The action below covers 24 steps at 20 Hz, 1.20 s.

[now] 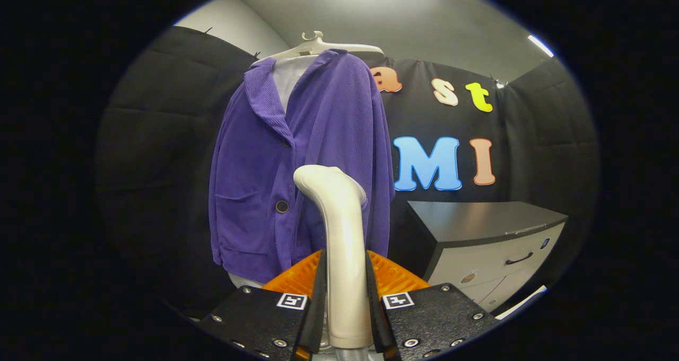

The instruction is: Iron the clothes twice with a garment steamer, once on the left side and once on the right side.

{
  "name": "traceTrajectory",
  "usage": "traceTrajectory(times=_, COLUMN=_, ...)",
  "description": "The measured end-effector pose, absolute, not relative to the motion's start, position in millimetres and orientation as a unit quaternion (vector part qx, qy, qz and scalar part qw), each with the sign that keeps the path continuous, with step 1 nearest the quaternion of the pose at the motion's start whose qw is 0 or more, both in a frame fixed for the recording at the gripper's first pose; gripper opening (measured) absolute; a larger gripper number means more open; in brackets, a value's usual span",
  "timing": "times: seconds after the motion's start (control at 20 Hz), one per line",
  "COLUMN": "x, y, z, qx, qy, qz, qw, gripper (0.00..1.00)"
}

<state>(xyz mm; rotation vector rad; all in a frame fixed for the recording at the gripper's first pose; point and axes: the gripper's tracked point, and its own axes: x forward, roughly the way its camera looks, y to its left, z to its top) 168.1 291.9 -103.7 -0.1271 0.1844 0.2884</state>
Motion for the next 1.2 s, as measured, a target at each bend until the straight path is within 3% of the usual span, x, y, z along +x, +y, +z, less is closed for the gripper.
traceTrajectory(times=0.45, x=144.1, y=274.6, z=-169.9, qx=-0.073, qy=0.138, qz=0.132, qw=0.979, gripper=0.37)
traceTrajectory(times=0.95, x=106.8, y=281.1, z=-235.3, qx=-0.098, qy=0.205, qz=0.164, qw=0.960, gripper=0.37)
traceTrajectory(times=1.2, x=95.2, y=293.7, z=-211.6, qx=-0.073, qy=0.160, qz=0.179, qw=0.968, gripper=0.37)
